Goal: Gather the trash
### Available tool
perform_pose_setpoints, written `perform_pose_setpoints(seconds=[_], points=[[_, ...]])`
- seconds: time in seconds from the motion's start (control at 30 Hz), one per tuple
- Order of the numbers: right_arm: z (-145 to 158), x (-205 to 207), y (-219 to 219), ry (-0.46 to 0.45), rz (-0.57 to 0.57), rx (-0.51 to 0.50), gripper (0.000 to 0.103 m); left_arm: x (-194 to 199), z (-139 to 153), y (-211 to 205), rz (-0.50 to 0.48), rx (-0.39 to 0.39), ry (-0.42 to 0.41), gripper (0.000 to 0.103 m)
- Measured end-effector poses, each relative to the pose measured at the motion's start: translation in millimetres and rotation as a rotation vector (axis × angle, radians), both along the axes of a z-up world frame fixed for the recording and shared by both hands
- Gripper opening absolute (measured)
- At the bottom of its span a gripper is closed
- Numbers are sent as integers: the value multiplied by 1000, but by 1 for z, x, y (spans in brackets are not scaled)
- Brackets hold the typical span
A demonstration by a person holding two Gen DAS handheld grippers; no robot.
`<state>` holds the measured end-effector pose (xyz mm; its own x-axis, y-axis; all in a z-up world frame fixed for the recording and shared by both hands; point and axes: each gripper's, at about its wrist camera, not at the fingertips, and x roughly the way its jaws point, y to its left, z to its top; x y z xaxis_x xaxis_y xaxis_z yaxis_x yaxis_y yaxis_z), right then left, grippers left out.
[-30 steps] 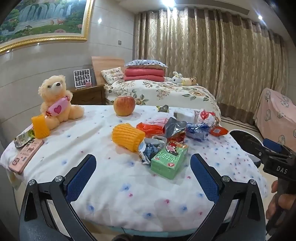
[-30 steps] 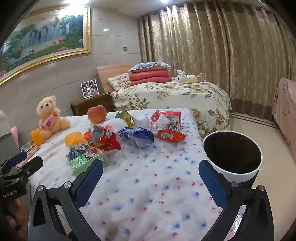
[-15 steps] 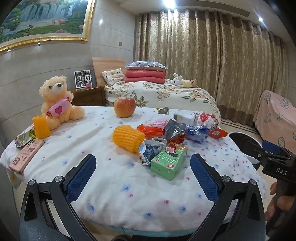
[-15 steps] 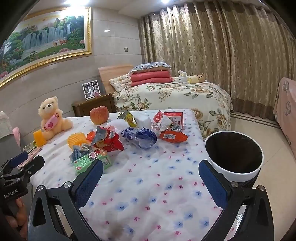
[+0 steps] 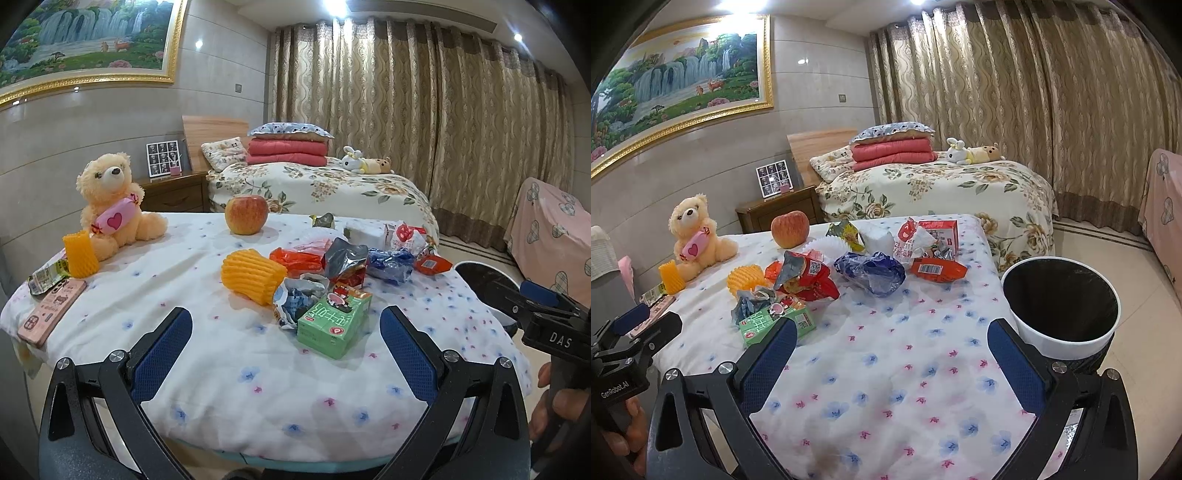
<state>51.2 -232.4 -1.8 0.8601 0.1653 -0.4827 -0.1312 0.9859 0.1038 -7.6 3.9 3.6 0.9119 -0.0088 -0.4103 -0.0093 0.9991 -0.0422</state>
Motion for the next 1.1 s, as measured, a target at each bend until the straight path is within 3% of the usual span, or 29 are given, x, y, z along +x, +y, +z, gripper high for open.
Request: perform_pose_setpoints(seconds=[1.1], points=[[-3, 0, -1, 12, 3, 36, 103, 0, -2, -4, -9, -3, 9, 103]])
